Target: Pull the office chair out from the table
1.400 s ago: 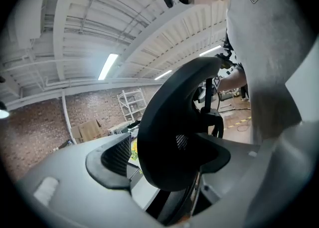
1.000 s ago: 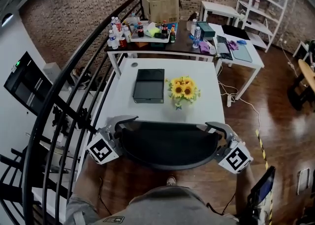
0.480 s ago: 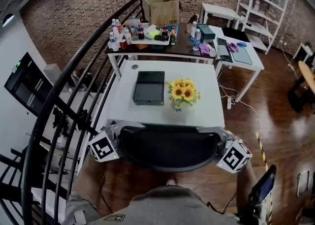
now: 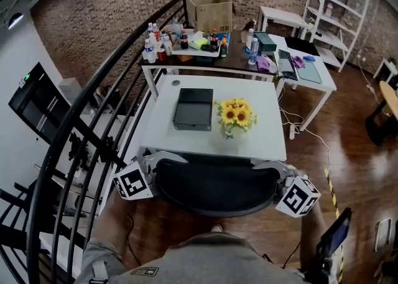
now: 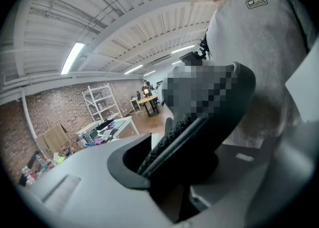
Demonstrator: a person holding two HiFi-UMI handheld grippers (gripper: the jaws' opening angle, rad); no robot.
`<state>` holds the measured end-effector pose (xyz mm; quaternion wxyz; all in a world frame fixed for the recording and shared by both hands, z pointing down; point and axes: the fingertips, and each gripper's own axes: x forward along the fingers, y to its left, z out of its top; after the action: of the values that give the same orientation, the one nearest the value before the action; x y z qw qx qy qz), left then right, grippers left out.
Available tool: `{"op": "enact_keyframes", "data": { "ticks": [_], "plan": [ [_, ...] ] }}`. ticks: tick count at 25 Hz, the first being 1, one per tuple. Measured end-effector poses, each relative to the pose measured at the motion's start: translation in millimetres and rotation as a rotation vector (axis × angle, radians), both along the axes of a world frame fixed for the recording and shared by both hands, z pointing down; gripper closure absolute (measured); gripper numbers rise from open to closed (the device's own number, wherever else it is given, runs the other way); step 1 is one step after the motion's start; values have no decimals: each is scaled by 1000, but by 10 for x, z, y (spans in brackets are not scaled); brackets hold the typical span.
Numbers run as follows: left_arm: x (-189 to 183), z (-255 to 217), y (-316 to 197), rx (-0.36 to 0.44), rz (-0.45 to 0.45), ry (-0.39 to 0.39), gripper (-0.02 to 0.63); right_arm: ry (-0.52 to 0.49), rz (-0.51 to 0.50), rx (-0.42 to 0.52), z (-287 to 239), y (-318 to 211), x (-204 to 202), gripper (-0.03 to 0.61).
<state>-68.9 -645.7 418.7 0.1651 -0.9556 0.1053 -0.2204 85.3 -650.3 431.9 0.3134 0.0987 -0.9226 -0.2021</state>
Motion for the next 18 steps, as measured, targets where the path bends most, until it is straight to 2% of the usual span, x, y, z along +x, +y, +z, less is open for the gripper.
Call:
{"op": "enact_keyframes", "data": {
  "ticks": [7, 18],
  "plan": [
    [-14, -13, 214, -7, 15, -4, 496, 15, 0, -5, -6, 229, -15, 451],
    [-67, -53, 878, -10, 53, 21, 499, -6, -21, -25, 0, 963, -94, 462]
  ]
}}
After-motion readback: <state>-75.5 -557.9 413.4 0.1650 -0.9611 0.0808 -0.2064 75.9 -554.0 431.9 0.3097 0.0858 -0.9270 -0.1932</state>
